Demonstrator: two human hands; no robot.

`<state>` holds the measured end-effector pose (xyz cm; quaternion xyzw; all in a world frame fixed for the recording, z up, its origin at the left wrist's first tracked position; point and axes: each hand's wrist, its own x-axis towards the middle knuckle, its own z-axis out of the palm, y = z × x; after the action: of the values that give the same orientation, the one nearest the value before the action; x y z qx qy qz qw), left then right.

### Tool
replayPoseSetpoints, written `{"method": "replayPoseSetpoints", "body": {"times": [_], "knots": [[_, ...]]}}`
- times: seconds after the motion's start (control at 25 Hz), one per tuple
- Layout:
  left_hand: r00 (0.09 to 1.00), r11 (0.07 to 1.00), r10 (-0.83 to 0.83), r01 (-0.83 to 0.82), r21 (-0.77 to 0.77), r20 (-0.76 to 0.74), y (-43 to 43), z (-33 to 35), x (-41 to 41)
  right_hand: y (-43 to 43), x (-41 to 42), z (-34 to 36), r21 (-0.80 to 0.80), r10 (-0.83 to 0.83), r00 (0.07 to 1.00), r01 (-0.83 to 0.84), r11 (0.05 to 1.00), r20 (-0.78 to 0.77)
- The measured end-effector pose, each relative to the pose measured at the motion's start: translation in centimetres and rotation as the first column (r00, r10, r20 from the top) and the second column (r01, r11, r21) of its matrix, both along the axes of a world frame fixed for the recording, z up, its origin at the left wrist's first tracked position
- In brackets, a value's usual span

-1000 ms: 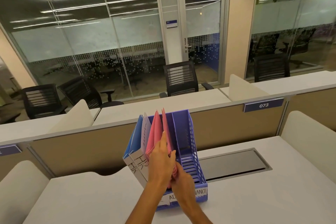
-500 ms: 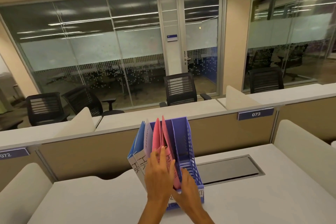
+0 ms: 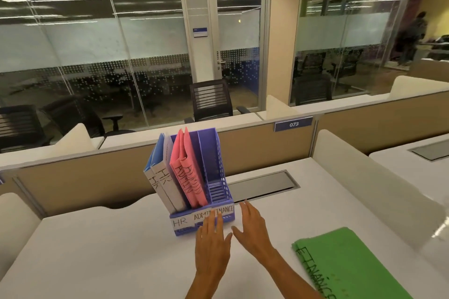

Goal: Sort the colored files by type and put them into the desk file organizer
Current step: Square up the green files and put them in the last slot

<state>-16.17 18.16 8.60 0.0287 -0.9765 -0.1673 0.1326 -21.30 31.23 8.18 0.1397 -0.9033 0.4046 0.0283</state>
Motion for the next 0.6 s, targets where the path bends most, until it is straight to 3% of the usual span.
{"method": "replayPoseSetpoints", "body": {"times": [0.12,0.6], "knots": [[0.993,0.997,-0.076,0.074,0.018,0.086,3.6,-0.4,1.6,3.9,2.0,0.0,0.217,-0.191,0.980,0.197,0.956,-0.051],[0.903,0.922,-0.384,0.384,0.038,0.193,18.4,-3.7,3.0,22.9,8.3,-2.9,0.354,-0.478,0.878,0.442,0.825,0.017]]}}
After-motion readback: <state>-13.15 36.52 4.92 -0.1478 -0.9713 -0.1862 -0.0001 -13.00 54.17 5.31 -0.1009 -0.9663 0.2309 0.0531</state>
